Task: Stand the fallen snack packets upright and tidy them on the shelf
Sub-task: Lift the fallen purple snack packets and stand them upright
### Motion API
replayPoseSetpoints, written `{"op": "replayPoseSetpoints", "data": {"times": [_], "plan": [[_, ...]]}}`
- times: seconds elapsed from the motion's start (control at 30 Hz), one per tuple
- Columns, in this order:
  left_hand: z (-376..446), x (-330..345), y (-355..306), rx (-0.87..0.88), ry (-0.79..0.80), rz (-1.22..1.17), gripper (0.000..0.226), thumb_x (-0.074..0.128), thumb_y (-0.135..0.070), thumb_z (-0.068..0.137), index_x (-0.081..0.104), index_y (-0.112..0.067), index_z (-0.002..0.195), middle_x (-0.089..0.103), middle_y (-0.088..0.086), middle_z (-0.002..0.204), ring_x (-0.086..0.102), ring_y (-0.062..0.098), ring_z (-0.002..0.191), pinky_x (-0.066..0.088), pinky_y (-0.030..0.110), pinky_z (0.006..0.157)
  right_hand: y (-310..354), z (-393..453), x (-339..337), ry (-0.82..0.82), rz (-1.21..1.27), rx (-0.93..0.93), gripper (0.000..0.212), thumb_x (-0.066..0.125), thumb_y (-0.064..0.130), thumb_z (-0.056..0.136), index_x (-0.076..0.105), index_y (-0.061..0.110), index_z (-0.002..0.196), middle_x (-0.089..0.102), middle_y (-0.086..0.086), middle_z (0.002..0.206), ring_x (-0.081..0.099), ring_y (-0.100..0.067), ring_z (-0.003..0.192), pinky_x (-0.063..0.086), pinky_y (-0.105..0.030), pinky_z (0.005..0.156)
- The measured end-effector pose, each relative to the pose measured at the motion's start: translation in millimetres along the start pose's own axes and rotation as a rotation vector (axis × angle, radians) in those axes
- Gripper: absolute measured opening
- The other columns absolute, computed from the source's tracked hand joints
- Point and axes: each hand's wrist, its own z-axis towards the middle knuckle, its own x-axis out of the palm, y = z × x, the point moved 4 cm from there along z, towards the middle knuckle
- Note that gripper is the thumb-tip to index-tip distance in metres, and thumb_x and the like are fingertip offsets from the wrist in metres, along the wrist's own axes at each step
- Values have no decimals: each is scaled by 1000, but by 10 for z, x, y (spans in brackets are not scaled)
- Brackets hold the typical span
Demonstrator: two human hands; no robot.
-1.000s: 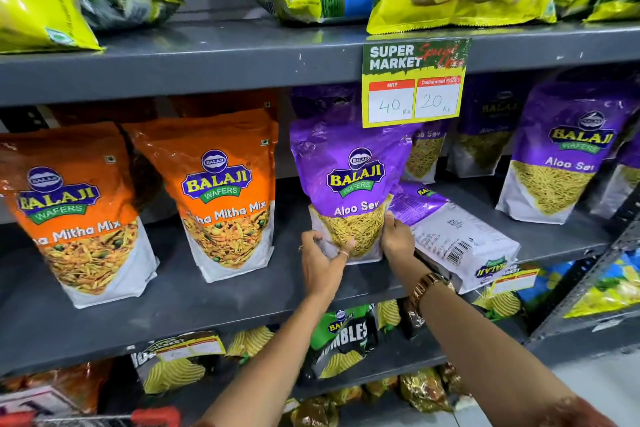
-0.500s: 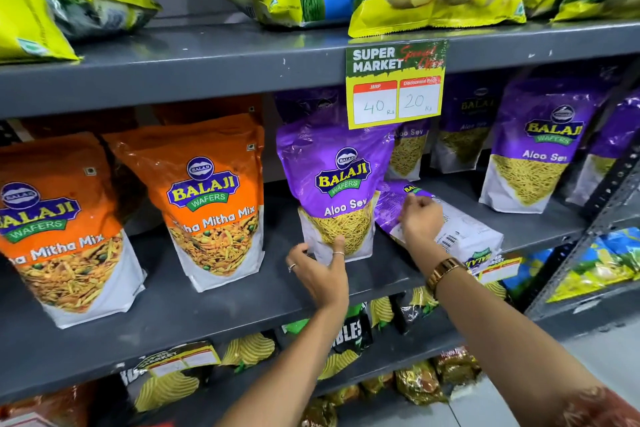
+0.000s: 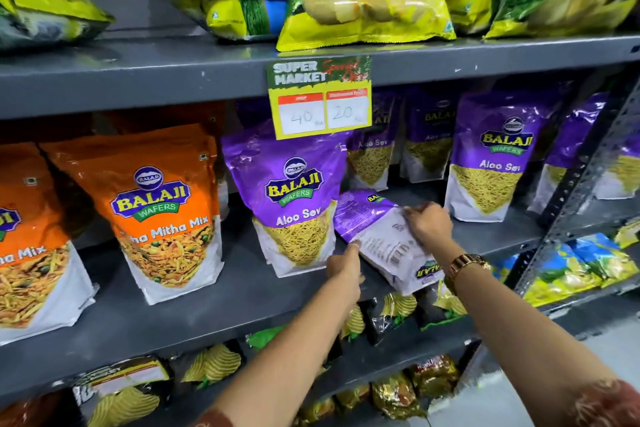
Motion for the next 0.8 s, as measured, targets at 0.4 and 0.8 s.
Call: {"op": "replayPoseSetpoints", "data": {"times": [0.4,0.8], "plan": [[171,491,0,146,-244,-103,22,74,-5,63,53,-6,71,57,8,62,55,20,54,52,20,53,-425,445,248,523,548,299,26,70,14,74,58,0,92,66,-19,98,61,-26,77,49,-33,72],[-140,840,-748,719,-175,20,38,69,10,63,62,-17,88,67,-2,78,58,9,64,51,17,57,-80,786,-207,484,1014,-53,22,63,-4,76,59,5,96,67,-4,79,64,-14,64,55,-27,64]]}}
